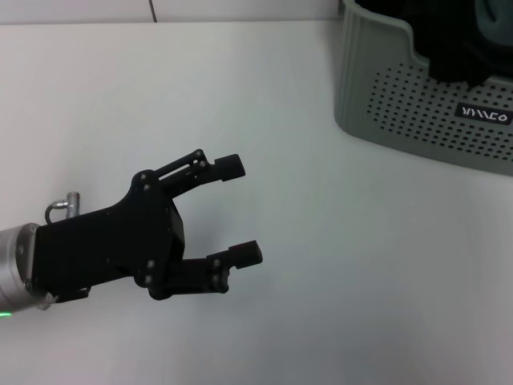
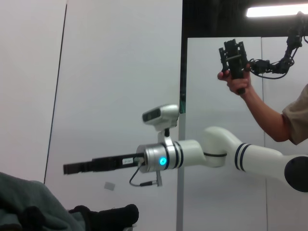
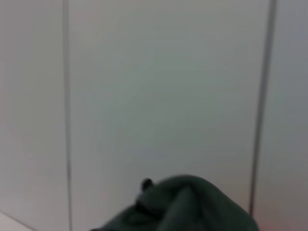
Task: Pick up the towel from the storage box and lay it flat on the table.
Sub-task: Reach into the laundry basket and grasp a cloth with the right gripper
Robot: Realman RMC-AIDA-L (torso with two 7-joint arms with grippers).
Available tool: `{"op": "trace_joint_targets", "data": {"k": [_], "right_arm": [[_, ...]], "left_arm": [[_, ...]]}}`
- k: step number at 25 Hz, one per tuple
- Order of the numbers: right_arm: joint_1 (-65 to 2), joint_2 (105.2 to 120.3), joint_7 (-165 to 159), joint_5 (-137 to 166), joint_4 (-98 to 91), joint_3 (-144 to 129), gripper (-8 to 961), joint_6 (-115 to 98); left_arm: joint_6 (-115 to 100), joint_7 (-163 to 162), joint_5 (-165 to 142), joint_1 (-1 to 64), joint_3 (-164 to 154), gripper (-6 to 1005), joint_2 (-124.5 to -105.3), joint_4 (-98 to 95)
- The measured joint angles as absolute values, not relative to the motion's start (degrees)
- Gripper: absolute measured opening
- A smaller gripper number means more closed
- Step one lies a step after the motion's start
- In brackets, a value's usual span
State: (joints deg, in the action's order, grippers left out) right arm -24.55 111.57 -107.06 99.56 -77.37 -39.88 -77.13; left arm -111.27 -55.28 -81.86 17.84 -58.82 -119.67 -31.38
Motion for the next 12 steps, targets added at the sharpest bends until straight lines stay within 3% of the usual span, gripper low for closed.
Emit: {"op": "trace_joint_targets", "data": {"k": [7,12], "right_arm": [[-27.23,110.89,-105.04,100.74,-68.83,-39.97,287,-74.61],[-30.64,110.87,-102.99,100.72,-64.18,-40.11,490,-75.63]], "left_arm": [[-111.27,-55.2,-81.95,18.11,-59.05,889,-119.72,-30.87],[-111.27,-55.21,-82.0,18.1,-59.06,890,-119.7,-30.79]]}}
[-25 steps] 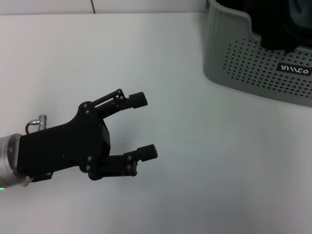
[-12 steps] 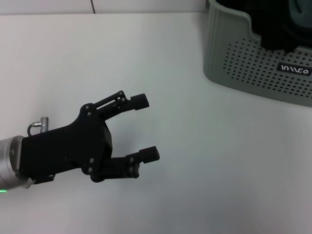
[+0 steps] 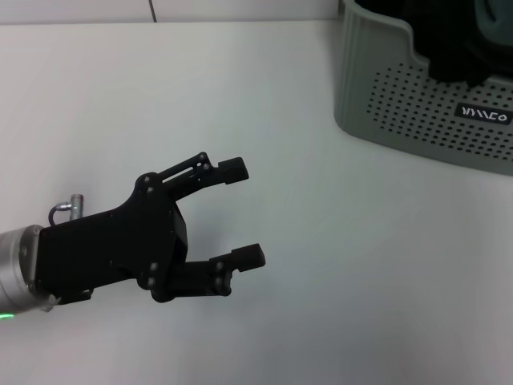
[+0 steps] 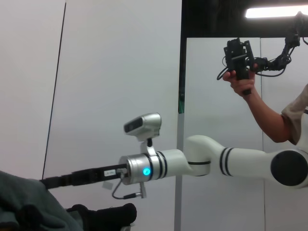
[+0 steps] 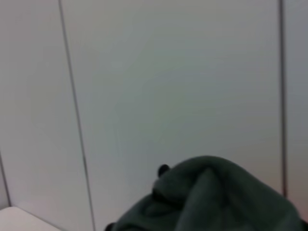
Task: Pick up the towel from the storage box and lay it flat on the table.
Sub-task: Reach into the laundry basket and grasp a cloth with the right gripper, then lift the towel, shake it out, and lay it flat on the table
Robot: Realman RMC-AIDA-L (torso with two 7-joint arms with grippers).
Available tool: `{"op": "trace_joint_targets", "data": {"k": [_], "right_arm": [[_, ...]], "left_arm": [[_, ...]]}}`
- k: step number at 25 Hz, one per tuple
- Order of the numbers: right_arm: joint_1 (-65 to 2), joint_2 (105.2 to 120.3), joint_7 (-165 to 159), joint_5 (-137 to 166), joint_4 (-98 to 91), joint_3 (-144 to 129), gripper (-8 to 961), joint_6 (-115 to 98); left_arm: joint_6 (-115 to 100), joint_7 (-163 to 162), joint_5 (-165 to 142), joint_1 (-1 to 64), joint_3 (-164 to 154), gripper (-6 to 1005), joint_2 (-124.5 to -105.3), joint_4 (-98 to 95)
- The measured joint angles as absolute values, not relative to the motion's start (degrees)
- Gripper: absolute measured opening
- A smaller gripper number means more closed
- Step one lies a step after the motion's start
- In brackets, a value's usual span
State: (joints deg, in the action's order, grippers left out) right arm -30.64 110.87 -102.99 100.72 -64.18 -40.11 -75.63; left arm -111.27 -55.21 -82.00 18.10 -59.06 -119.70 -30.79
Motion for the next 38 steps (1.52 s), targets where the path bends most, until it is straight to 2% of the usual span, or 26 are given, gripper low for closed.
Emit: {"op": "trace_joint_targets", "data": {"k": [6,11,14,18,24,31,35,38], "right_arm": [[-34.89,110.83,-102.16,102.15,-58.64,-40.68,734,-73.5],[-36.32,110.82,-102.13,104.99,-56.13,-40.84,871,-69.55],[-36.48,110.82,-102.12,105.39,-55.98,-40.89,698,-69.08],[-36.25,110.91,-101.65,105.35,-56.5,-40.99,604,-69.08],[-34.34,112.6,-98.56,103.39,-60.5,-40.83,464,-70.39],[-33.14,113.96,-98.52,102.59,-65.59,-40.53,229,-74.96],[-32.46,114.02,-98.52,98.53,-67.8,-40.85,103,-80.71],[-32.47,113.83,-98.49,93.7,-68.32,-40.87,83,-88.48]], "left_arm": [[-111.27,-55.19,-82.08,18.11,-59.06,890,-119.7,-30.76],[-111.26,-55.07,-82.09,17.85,-58.98,890,-119.7,-30.76],[-111.27,-54.94,-82.1,17.66,-58.89,890,-119.7,-30.76],[-111.22,-54.91,-82.1,17.59,-58.82,890,-119.7,-30.76],[-111.17,-54.84,-82.09,17.7,-58.79,890,-119.7,-30.76],[-111.06,-54.84,-82.06,17.83,-58.71,890,-119.7,-30.76],[-111.0,-54.86,-81.64,17.64,-58.69,890,-119.7,-30.76],[-110.93,-54.95,-81.56,17.62,-58.62,890,-119.7,-30.76]]}}
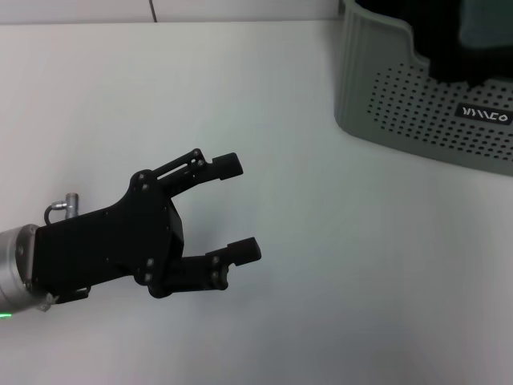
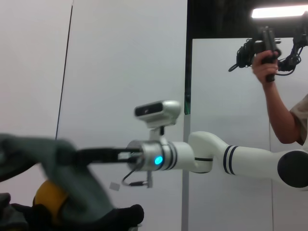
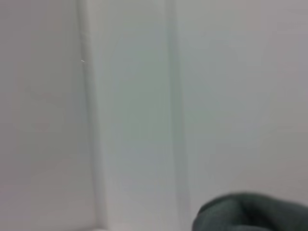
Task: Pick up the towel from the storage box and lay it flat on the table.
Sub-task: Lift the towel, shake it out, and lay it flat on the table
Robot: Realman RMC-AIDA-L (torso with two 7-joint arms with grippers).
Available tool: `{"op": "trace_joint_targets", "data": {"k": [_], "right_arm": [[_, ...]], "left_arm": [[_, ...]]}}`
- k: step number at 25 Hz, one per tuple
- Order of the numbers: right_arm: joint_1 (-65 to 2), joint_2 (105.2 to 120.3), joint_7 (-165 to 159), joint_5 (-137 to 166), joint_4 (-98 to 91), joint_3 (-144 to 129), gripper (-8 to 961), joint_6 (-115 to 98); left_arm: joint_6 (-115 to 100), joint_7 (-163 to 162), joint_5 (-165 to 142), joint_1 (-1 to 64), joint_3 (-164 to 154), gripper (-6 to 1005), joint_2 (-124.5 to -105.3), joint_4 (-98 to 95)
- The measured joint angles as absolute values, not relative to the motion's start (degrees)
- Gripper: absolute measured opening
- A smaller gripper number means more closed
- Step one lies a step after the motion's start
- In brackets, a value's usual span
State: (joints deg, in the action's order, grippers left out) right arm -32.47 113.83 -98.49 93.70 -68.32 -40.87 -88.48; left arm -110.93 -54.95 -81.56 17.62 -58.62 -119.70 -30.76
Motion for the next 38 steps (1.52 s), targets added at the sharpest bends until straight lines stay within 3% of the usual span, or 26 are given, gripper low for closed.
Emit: {"op": "trace_joint_targets", "data": {"k": [10,24,38], "right_arm": [[-33.88,113.5,-98.43,88.99,-68.05,-40.48,71,-107.3],[-36.55,115.11,-96.32,87.05,-63.94,-46.52,88,-107.53],[-37.93,115.04,-96.47,84.79,-65.37,-46.76,104,-109.86]], "left_arm": [[-110.91,-54.91,-81.61,18.32,-58.89,889,-119.7,-30.51],[-107.42,-55.32,-81.66,25.27,-60.57,851,-119.86,-25.04],[-104.36,-54.97,-78.63,24.4,-60.11,807,-120.05,-24.17]]}}
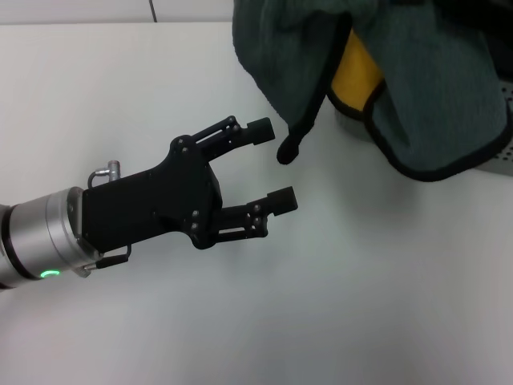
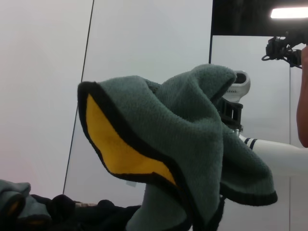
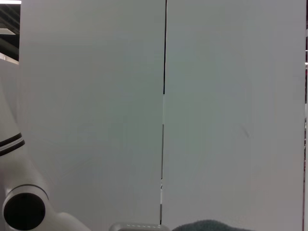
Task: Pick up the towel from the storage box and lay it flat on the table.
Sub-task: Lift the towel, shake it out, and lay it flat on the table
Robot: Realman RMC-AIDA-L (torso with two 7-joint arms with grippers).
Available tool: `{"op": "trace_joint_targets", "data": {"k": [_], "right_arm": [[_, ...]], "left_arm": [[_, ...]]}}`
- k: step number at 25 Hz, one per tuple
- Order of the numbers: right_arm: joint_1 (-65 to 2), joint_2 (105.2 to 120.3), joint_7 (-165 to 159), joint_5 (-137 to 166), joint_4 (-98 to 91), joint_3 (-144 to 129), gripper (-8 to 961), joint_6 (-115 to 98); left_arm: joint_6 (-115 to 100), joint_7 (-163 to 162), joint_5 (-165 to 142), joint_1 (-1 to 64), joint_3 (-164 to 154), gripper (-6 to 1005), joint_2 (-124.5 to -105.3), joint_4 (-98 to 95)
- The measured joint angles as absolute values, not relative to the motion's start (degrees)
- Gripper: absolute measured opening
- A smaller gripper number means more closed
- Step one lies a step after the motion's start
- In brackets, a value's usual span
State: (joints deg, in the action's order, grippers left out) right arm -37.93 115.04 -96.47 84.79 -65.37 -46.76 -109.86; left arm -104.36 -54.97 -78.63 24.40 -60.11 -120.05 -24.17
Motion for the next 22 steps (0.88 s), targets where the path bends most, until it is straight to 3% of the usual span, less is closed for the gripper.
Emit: {"op": "trace_joint_targets", "data": {"k": [9,18,22], "right_arm": [[-38.06,115.04,-94.79,85.24,-64.81,-46.76,115,-108.68],[-38.95,115.29,-94.41,84.88,-65.22,-48.3,125,-108.66],[-39.29,115.31,-94.39,84.78,-65.22,-48.34,130,-108.66]], "left_arm": [[-104.37,-54.93,-78.62,24.87,-60.46,778,-120.17,-24.17],[-104.38,-54.98,-78.29,25.97,-60.29,453,-120.3,-22.21],[-104.39,-56.14,-76.28,25.75,-60.29,457,-120.3,-21.74]]}}
